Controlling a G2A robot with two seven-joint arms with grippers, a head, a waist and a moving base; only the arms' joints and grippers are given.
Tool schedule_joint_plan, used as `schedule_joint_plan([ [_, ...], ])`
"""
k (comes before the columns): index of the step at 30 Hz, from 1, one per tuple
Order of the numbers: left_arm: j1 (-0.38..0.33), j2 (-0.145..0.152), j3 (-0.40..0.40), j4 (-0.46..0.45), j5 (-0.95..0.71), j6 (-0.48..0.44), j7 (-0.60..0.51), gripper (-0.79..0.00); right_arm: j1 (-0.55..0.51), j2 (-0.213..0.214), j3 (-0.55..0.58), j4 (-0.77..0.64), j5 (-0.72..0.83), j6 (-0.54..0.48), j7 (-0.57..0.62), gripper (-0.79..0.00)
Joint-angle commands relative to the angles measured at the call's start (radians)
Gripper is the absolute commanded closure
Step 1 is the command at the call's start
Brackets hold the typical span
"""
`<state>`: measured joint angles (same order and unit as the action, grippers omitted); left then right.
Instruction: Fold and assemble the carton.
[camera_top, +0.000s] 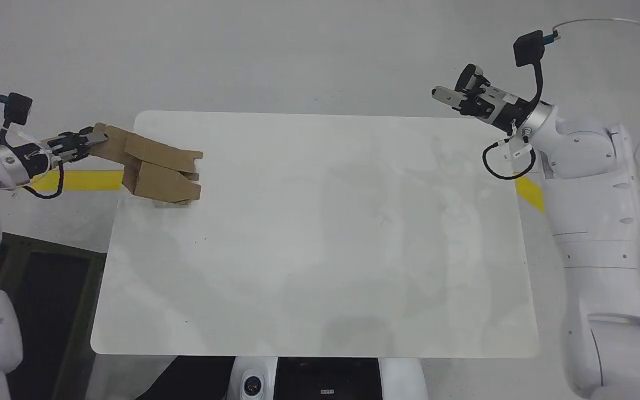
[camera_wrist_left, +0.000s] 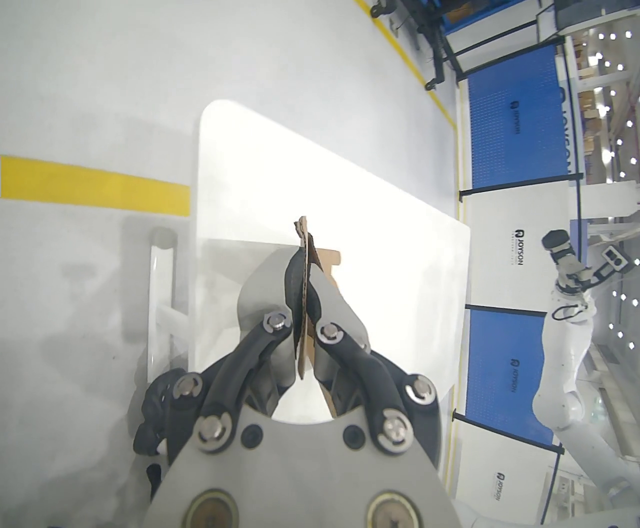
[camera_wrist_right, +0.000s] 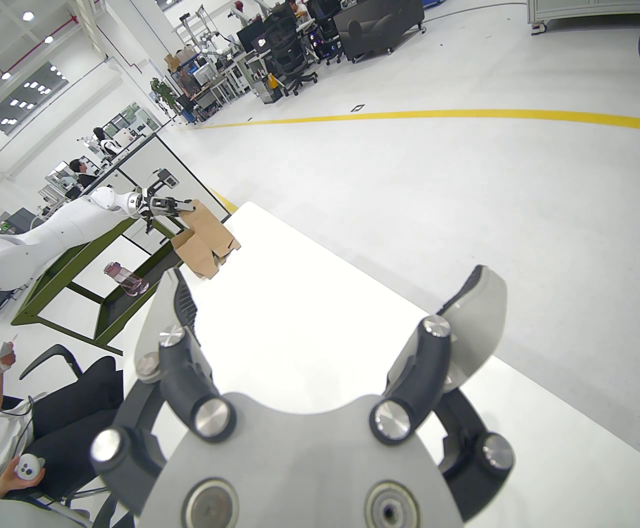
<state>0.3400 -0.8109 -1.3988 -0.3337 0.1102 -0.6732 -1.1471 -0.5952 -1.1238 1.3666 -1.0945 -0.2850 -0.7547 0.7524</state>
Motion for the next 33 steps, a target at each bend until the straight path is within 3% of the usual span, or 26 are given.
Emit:
schedule_joint_plan([
  [1, 0.007, 0.002, 0.004, -0.039, -0.064, -0.002, 0.002, 0.0, 0.0, 0.0, 0.0, 0.0, 0.0, 0.0, 0.0, -0.785],
  [9, 0.029, -0.002, 0.034, -0.164, -0.271, 0.018, -0.018, 0.0, 0.0, 0.0, 0.0, 0.0, 0.0, 0.0, 0.0, -0.785],
  [16, 0.042, -0.043, 0.103, -0.269, -0.414, 0.05, -0.049, 0.0, 0.0, 0.0, 0.0, 0.0, 0.0, 0.0, 0.0, -0.785],
  [24, 0.041, -0.09, 0.207, -0.393, -0.443, 0.04, -0.04, 0.0, 0.0, 0.0, 0.0, 0.0, 0.0, 0.0, 0.0, -0.785],
  [33, 0.057, -0.123, 0.305, -0.544, -0.45, 0.028, -0.028, 0.0, 0.0, 0.0, 0.0, 0.0, 0.0, 0.0, 0.0, -0.785],
])
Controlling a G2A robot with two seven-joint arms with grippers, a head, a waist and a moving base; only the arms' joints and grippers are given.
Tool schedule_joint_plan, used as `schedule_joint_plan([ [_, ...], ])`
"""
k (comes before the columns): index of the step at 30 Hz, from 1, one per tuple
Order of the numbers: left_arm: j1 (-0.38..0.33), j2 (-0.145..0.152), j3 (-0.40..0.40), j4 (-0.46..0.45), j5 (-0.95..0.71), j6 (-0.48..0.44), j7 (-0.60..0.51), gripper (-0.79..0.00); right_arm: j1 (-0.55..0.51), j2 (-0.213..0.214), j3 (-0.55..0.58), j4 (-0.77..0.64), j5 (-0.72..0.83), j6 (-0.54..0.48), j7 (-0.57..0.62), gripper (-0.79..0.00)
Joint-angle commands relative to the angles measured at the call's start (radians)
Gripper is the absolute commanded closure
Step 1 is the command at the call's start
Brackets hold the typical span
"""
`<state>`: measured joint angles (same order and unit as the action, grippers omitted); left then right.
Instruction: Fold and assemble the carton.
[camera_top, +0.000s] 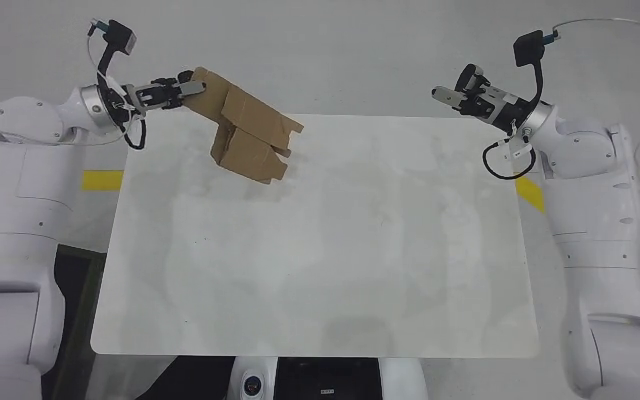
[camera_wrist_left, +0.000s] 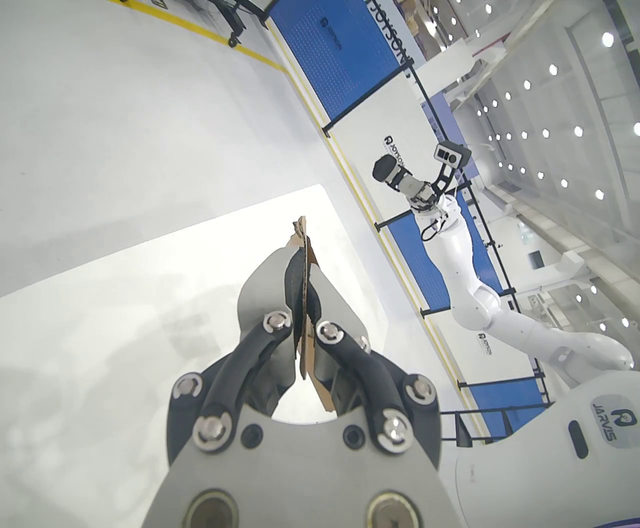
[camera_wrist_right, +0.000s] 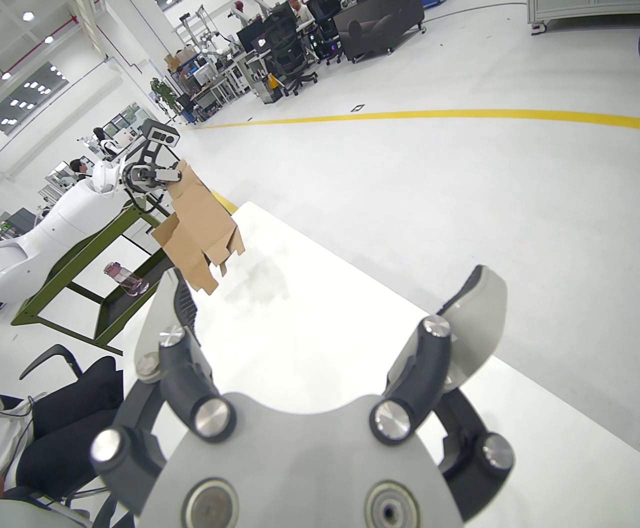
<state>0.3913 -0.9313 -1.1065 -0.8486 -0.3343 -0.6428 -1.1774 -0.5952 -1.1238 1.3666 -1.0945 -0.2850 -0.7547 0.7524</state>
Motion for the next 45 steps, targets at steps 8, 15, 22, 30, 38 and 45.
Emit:
schedule_joint_plan([
  [8, 0.033, -0.003, 0.072, -0.153, -0.028, 0.016, -0.016, 0.0, 0.0, 0.0, 0.0, 0.0, 0.0, 0.0, 0.0, -0.785],
  [15, 0.055, 0.007, 0.14, -0.273, -0.039, 0.022, -0.022, 0.0, -0.012, 0.0, -0.014, -0.032, -0.006, 0.015, 0.008, -0.785],
  [22, 0.038, 0.022, 0.206, -0.341, -0.061, 0.024, -0.024, 0.0, 0.038, -0.005, -0.11, -0.011, 0.072, -0.051, 0.15, -0.785],
  [30, 0.011, 0.039, 0.281, -0.368, -0.116, 0.037, -0.037, 0.0, 0.143, -0.023, -0.406, 0.039, 0.236, -0.07, 0.243, -0.785],
  [38, -0.01, 0.054, 0.35, -0.402, -0.165, 0.032, -0.032, 0.0, 0.264, -0.004, -0.695, 0.078, 0.377, -0.161, 0.152, -0.785],
  [45, -0.034, 0.074, 0.403, -0.418, -0.156, -0.006, 0.006, 0.0, 0.37, 0.003, -0.959, 0.076, 0.486, -0.258, 0.056, -0.785],
])
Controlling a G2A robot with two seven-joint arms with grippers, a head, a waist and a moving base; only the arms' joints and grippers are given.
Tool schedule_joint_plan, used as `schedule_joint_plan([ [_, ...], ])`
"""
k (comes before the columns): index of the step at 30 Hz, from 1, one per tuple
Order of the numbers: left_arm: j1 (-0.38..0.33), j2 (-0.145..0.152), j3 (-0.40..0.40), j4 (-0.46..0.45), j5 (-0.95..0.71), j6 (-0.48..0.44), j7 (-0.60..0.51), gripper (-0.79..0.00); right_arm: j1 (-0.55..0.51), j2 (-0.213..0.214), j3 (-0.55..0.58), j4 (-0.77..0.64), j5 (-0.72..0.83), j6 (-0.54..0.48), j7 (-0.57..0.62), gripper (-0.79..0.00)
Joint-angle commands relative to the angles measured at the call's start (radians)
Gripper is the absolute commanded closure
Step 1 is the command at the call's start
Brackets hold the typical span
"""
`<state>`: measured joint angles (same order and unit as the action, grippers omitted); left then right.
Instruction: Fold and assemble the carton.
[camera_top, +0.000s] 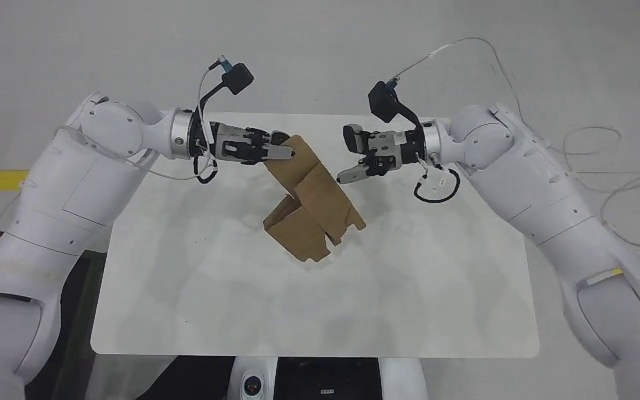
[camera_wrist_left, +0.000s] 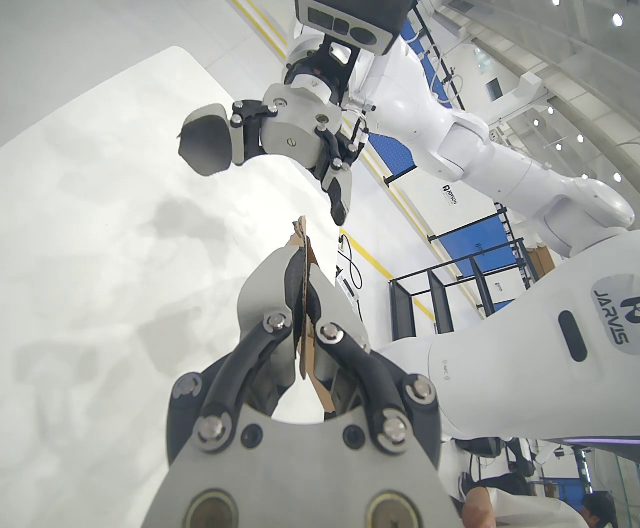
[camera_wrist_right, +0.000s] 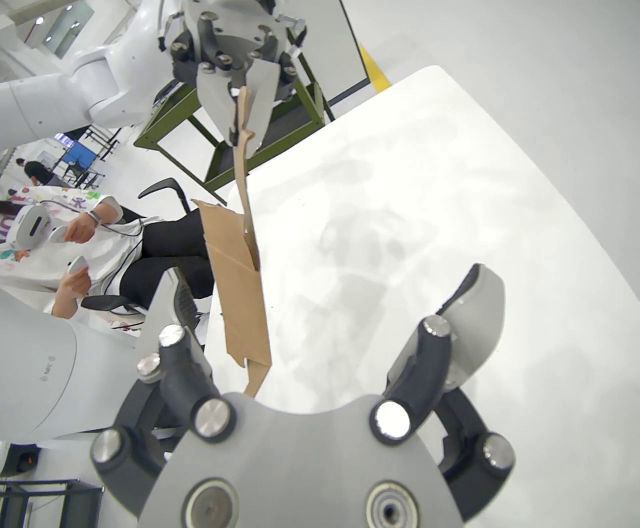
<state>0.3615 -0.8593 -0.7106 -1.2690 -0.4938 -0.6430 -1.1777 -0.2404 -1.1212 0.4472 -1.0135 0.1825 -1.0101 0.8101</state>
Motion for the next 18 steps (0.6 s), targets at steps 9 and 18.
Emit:
schedule_joint_plan([
  [9, -0.045, 0.015, 0.07, 0.022, -0.039, -0.027, 0.028, 0.0, 0.111, -0.006, -0.232, -0.031, 0.182, -0.002, -0.002, -0.683],
  [18, -0.069, 0.034, 0.118, 0.006, -0.068, -0.043, 0.043, 0.0, 0.128, -0.033, -0.277, -0.025, 0.202, -0.002, -0.002, -0.28],
])
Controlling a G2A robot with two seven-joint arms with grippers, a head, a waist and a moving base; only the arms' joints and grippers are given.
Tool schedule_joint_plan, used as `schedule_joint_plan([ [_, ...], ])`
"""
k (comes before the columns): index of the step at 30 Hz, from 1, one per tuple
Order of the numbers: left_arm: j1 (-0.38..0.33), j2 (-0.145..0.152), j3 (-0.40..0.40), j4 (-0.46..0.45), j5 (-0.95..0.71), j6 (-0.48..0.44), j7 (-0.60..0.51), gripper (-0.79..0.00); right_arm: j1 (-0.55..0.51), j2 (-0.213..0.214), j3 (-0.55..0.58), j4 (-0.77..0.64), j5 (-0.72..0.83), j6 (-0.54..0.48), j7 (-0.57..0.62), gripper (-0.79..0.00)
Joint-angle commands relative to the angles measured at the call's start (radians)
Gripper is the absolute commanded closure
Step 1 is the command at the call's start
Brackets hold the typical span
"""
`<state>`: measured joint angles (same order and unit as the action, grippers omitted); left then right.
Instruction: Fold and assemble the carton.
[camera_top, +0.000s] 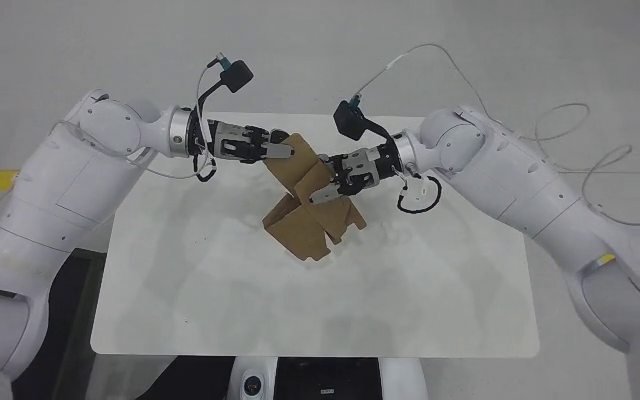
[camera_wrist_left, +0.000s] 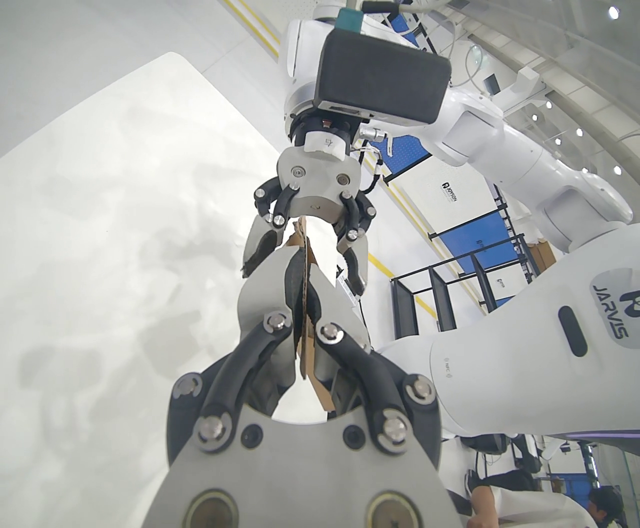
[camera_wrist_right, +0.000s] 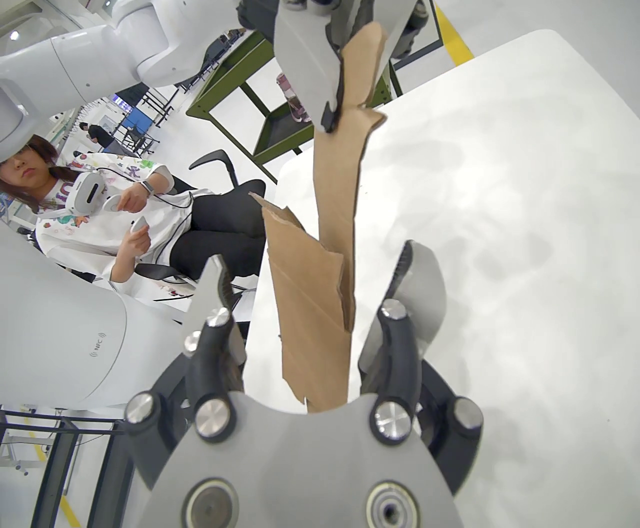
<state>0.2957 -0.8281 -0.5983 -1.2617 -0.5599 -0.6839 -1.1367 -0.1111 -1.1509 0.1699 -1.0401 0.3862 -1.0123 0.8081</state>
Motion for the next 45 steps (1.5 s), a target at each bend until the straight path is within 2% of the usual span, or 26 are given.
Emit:
schedule_joint_plan([
  [1, -0.005, 0.005, 0.01, -0.003, -0.005, -0.004, 0.005, 0.0, -0.002, -0.006, 0.0, 0.003, -0.003, 0.0, 0.0, -0.237],
  [2, -0.006, 0.007, 0.015, -0.004, -0.008, -0.007, 0.007, 0.0, -0.003, -0.008, 0.0, 0.005, -0.005, 0.0, 0.0, -0.148],
  [6, -0.014, 0.015, 0.032, -0.007, -0.013, -0.022, 0.022, 0.0, -0.008, -0.016, 0.0, 0.009, -0.009, 0.0, 0.0, 0.0],
  [13, -0.029, 0.028, 0.071, -0.019, 0.013, -0.065, 0.065, 0.0, -0.016, -0.024, 0.0, 0.016, 0.0, 0.0, 0.0, 0.0],
  [14, -0.03, 0.03, 0.077, -0.021, 0.017, -0.075, 0.075, -0.16, -0.017, -0.025, 0.0, 0.018, 0.003, 0.0, 0.0, 0.0],
  [15, -0.032, 0.033, 0.083, -0.021, 0.018, -0.083, 0.084, -0.499, -0.017, -0.025, 0.0, 0.021, 0.005, 0.0, 0.0, 0.0],
  [16, -0.034, 0.035, 0.088, -0.02, 0.016, -0.089, 0.09, -0.785, -0.017, -0.025, 0.0, 0.023, 0.008, 0.0, 0.0, 0.0],
  [24, -0.052, 0.054, 0.102, -0.004, -0.055, -0.145, 0.146, -0.785, -0.023, -0.023, 0.0, 0.049, 0.045, 0.0, 0.0, 0.0],
  [32, -0.033, 0.068, 0.083, 0.069, -0.089, -0.222, 0.222, -0.785, -0.021, -0.02, 0.009, 0.141, 0.215, 0.0, 0.0, 0.0],
  [37, -0.013, 0.057, 0.074, 0.112, -0.108, -0.233, 0.234, -0.785, -0.034, -0.019, 0.041, 0.227, 0.333, 0.0, 0.0, 0.0],
  [45, 0.025, 0.021, 0.079, 0.128, -0.125, -0.139, 0.253, -0.785, -0.061, -0.031, 0.112, 0.312, 0.428, 0.0, -0.002, 0.0],
])
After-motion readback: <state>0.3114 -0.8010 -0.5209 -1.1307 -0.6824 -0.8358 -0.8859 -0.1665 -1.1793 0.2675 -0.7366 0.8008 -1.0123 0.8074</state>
